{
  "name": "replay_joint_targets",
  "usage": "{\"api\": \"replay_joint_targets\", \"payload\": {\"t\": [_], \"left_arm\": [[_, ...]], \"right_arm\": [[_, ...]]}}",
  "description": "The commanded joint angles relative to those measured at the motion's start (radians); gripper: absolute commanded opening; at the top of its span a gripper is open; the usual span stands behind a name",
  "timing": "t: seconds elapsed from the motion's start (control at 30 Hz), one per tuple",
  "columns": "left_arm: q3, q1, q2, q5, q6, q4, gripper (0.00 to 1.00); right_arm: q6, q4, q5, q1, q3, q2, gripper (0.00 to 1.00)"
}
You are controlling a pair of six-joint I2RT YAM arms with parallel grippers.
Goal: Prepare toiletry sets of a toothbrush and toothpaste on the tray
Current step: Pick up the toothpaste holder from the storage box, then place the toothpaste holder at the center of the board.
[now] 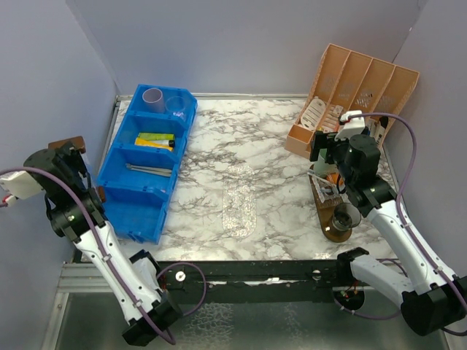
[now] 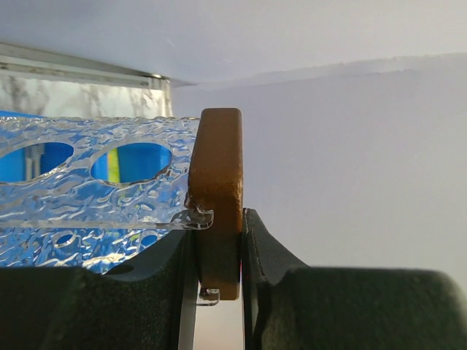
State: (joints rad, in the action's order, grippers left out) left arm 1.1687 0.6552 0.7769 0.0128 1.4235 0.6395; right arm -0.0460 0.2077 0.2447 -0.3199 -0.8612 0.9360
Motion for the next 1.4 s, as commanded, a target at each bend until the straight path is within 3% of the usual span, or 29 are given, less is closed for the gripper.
{"api": "replay_joint_targets", "payload": {"t": [0.0,0.3,0.4,0.53,0.83,1.03,1.17,1.27,1.37], "left_arm": [[0.148,0.007,0.088,-0.132,-0.013,-0.06,0.0],[0.206,-0.007,0.276,-0.508,-0.061,-0.321,0.0],[0.242,-0.122,0.347,-0.54,-0.166,-0.37,0.0],[0.274,-0.405,0.442,-0.512,-0.311,-0.431,0.0],[0.304,-0.841,0.571,-0.536,-0.784,-0.514,0.0],[0.285,-1.089,0.592,-0.518,-1.114,-0.508,0.0],[0.197,-1.186,0.544,-0.488,-1.281,-0.522,0.0],[0.126,-1.251,0.513,-0.494,-1.369,-0.509,0.0],[0.059,-1.327,0.475,-0.507,-1.432,-0.523,0.0]], "right_arm": [[0.003,-0.035,-0.028,-0.01,-0.034,-0.001,1.0],[-0.01,-0.048,-0.049,-0.011,-0.033,-0.001,0.99],[-0.014,-0.049,-0.067,-0.016,-0.042,0.005,0.99],[-0.016,-0.04,-0.104,-0.023,-0.069,0.015,0.99],[-0.1,0.037,-0.239,-0.024,-0.199,0.073,0.97],[-0.195,0.373,-0.399,-0.024,-0.527,0.277,0.95],[-0.23,0.593,-0.512,-0.024,-0.792,0.446,0.95],[-0.237,0.696,-0.67,-0.023,-0.934,0.537,0.89],[-0.175,0.691,-0.872,-0.026,-0.964,0.565,0.86]]}}
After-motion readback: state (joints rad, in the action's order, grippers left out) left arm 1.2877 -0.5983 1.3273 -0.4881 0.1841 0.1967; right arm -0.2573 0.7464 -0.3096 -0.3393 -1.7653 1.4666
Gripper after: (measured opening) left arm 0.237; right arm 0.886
